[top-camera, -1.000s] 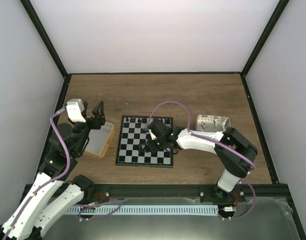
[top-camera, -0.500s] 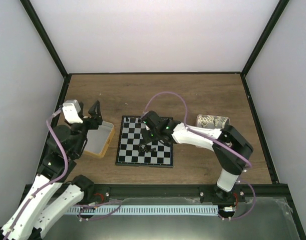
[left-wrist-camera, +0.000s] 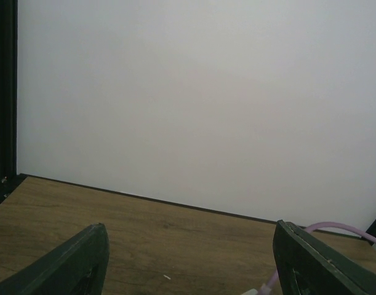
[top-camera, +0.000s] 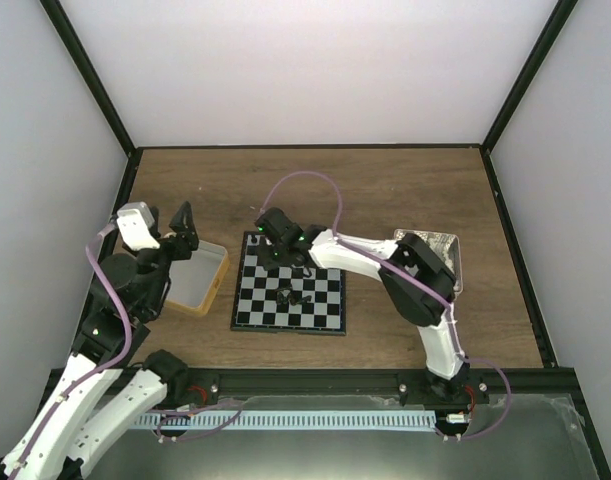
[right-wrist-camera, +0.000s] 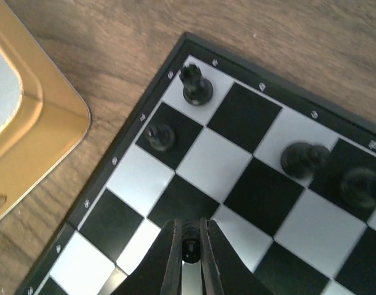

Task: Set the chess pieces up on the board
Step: Place the chess piece on the chessboard.

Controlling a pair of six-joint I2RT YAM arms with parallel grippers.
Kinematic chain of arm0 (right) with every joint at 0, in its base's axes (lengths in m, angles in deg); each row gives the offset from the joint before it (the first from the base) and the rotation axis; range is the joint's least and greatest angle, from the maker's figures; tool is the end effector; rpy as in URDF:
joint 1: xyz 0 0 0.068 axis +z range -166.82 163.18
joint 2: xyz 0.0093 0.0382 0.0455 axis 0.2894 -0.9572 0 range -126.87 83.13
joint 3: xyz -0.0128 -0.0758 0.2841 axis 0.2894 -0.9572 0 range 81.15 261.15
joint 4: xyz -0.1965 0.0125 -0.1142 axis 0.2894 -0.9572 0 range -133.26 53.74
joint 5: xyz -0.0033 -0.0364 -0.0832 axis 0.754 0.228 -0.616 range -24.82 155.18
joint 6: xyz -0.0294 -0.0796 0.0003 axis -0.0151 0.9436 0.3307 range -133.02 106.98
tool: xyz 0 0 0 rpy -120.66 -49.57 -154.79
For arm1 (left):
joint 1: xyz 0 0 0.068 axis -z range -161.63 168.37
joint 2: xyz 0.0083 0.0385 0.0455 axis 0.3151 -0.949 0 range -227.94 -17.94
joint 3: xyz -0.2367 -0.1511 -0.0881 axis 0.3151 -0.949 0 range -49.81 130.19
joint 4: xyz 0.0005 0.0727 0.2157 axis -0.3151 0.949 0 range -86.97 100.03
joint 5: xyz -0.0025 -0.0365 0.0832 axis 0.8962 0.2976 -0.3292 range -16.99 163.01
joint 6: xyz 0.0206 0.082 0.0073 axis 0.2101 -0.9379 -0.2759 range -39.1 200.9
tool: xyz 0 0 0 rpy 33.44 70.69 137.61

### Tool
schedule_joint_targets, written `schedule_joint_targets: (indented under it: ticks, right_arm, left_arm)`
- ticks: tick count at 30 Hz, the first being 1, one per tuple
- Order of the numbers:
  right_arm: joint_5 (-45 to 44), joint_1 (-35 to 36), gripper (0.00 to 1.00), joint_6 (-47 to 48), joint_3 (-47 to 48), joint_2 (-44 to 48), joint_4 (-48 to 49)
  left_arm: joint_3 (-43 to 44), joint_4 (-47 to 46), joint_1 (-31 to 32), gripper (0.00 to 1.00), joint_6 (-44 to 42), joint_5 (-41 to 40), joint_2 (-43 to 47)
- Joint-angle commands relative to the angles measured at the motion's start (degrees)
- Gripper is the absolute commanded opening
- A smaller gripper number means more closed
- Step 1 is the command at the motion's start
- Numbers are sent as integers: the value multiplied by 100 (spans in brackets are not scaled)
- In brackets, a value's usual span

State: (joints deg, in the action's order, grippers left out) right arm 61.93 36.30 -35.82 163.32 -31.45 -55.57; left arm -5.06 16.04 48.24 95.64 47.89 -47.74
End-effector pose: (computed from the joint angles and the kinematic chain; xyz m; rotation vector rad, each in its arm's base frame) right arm 0.2669 0.3487 0.1960 -0.6398 2.4569 0.4851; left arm 0.1018 -0.0219 0.3724 -0.1459 1.5399 -0.2811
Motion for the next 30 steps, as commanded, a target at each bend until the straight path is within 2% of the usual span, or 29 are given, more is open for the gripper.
schedule_joint_targets:
  ticks: [1, 14, 23, 27, 30]
  right_arm:
    - [-127, 49, 8, -177, 747, -422, -368]
    - [-517, 49, 8, -235, 1966, -1316, -1135]
    - [-713, 49, 9, -345, 2067, -1375, -1349]
    - [-682, 49, 13, -329, 2068, -1387, -1363]
    - [-653, 49, 21, -304, 2066, -1319, -1340]
  left_arm:
    - [-86, 43, -20, 75, -7, -117, 49]
    - [-78, 68, -22, 75, -6, -82, 1]
    - [-89, 111, -24, 75, 2, -97, -5]
    - [-85, 105, -25, 75, 4, -105, -17]
    - [-82, 105, -25, 75, 11, -90, -17]
